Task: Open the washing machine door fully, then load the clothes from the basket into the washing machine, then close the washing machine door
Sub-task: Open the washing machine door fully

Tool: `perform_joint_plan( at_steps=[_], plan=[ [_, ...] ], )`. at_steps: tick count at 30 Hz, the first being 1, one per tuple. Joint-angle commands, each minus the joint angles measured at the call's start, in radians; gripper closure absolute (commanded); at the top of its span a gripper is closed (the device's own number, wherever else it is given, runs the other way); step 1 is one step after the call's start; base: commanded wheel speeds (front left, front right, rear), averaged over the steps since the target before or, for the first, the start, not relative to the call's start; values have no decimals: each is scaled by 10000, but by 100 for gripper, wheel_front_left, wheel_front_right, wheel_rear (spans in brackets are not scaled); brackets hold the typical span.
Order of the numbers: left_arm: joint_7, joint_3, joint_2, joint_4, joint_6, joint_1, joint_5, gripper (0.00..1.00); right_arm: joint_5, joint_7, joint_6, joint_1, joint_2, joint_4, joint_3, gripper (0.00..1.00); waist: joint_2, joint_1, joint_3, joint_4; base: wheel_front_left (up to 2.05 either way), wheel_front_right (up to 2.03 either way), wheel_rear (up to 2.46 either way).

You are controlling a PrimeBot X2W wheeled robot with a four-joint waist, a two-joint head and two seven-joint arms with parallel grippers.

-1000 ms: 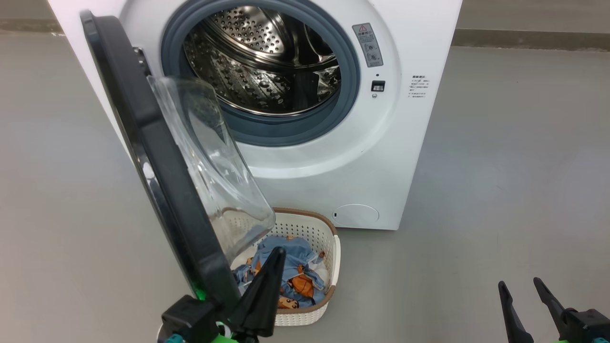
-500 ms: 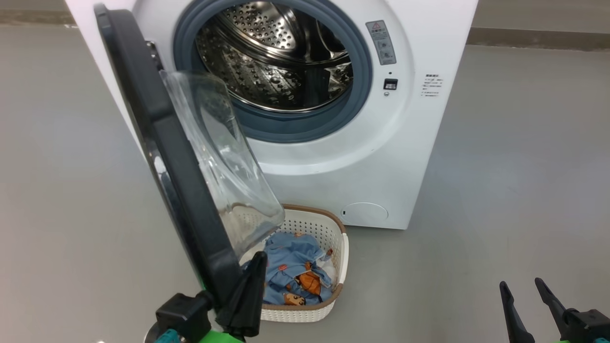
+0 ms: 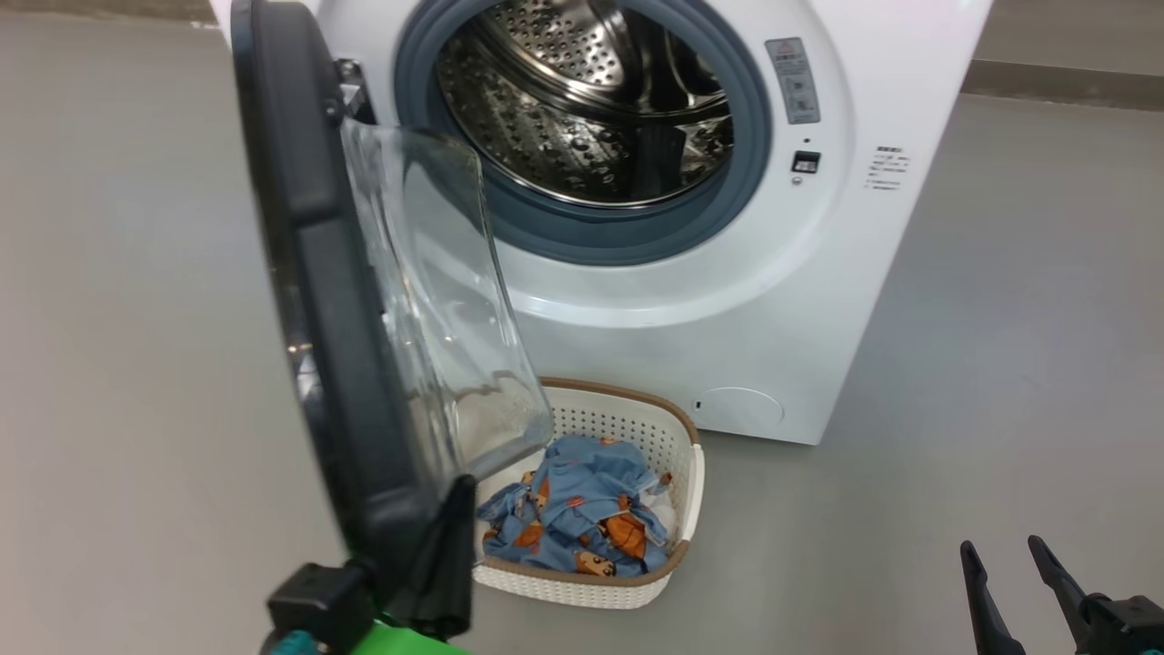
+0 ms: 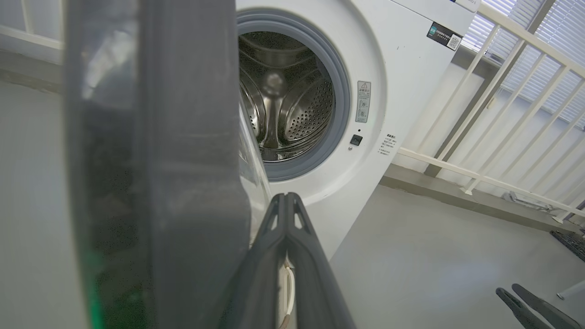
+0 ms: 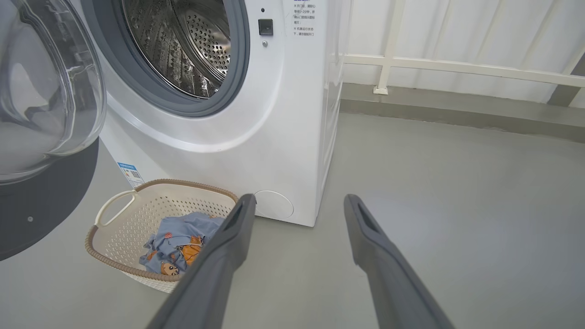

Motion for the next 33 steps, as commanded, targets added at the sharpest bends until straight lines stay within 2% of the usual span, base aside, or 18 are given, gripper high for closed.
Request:
perform_joint_plan(
  at_steps=[1,17,28,33],
  plan=[
    [-151,752,144,-185,313,-260,-42,100,-67,-118,16,-95,-142,-187,208,0,-1,1,61,175,0,0,0],
    [-555,2434,641,115,1161,17,-317,100,-40,-118,16,83,-168,-167,189,0,-1,1,64,725,0,0,0],
    [-1227,3445,817,1413,1265,-830,-603,100,-27,-118,16,-18,-238,-138,351,0,-1,1,442,888,0,0,0],
    [-1705,3923,1002,2559,1288,-1578,-626,100,-21,-118,16,-153,-332,-136,462,0,-1,1,642,817,0,0,0]
  ],
)
